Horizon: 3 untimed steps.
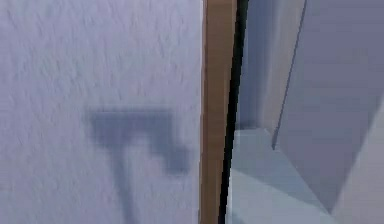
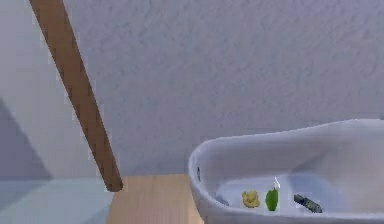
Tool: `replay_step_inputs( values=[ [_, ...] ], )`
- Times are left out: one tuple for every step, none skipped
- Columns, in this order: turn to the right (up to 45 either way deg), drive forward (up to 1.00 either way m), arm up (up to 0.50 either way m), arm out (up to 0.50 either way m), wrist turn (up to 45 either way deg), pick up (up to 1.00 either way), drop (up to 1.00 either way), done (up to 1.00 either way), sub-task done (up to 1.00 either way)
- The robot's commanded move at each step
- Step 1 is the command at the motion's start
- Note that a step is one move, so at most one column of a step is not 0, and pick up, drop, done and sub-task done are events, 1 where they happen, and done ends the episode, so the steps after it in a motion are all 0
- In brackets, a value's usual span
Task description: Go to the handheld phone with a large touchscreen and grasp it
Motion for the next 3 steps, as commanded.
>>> replay_step_inputs(
  values=[
    [45.0,0.0,0.0,0.0,0.0,0.0,0.0,0.0,0.0],
    [21.0,0.0,0.0,0.0,0.0,0.0,0.0,0.0,0.0],
    [0.0,0.45,0.0,0.0,0.0,0.0,0.0,0.0,0.0]
  ],
)
